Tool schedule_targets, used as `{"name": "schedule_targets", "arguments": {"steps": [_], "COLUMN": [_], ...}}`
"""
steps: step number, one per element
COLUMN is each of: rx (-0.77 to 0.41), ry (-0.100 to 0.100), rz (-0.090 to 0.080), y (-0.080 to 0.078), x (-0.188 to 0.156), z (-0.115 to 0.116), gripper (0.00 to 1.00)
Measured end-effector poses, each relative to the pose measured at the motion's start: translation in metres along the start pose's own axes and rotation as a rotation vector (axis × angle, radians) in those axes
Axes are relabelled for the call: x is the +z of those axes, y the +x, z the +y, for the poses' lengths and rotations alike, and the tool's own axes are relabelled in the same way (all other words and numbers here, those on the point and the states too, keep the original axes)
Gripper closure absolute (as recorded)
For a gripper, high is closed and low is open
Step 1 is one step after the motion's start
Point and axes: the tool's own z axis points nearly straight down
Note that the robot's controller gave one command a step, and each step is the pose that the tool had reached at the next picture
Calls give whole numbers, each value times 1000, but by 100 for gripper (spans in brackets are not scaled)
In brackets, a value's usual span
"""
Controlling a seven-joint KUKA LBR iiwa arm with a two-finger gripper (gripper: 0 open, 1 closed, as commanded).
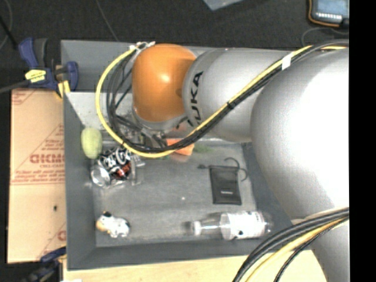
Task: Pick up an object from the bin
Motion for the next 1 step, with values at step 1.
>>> {"name": "schedule_targets", "arguments": {"steps": [1], "rx": [-191], "ry": [-1], "rz": [-7], "y": [-12], "x": [67], "z": [1], "gripper": [0]}}
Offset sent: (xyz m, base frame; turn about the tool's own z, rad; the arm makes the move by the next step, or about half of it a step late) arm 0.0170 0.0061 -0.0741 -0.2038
